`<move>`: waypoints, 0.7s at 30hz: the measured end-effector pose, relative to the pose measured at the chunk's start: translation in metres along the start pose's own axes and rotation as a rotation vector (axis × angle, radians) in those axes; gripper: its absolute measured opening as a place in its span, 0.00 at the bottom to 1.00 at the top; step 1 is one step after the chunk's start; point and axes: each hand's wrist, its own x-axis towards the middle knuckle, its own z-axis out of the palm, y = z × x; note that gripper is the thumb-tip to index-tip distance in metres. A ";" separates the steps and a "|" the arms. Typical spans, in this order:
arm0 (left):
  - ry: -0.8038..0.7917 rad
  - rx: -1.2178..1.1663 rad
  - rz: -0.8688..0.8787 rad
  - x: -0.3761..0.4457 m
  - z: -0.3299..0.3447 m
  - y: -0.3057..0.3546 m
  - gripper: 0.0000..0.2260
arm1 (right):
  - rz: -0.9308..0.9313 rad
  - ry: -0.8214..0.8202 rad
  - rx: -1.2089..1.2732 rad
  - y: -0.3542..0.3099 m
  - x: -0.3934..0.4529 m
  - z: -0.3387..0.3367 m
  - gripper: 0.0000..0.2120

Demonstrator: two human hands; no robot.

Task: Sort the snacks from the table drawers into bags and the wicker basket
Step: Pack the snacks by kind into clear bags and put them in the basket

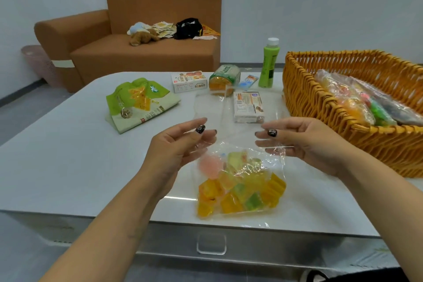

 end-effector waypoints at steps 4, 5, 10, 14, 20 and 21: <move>0.004 -0.010 0.038 -0.001 -0.011 0.004 0.13 | -0.055 0.054 -0.017 -0.002 0.003 -0.004 0.13; 0.004 0.003 0.046 -0.001 -0.013 0.004 0.13 | -0.069 0.063 -0.026 -0.001 0.003 -0.004 0.12; 0.032 0.078 0.113 -0.001 -0.019 0.007 0.11 | -0.110 0.116 -0.124 0.001 0.008 -0.008 0.15; 0.013 0.152 0.199 -0.004 -0.021 0.009 0.10 | -0.158 0.030 -0.147 0.000 0.006 -0.011 0.07; -0.153 0.049 0.218 -0.010 -0.035 0.010 0.23 | -0.252 -0.084 -0.286 -0.007 -0.005 -0.019 0.10; -0.169 0.070 0.231 -0.011 -0.037 0.010 0.23 | -0.293 -0.052 -0.368 -0.007 -0.006 -0.019 0.09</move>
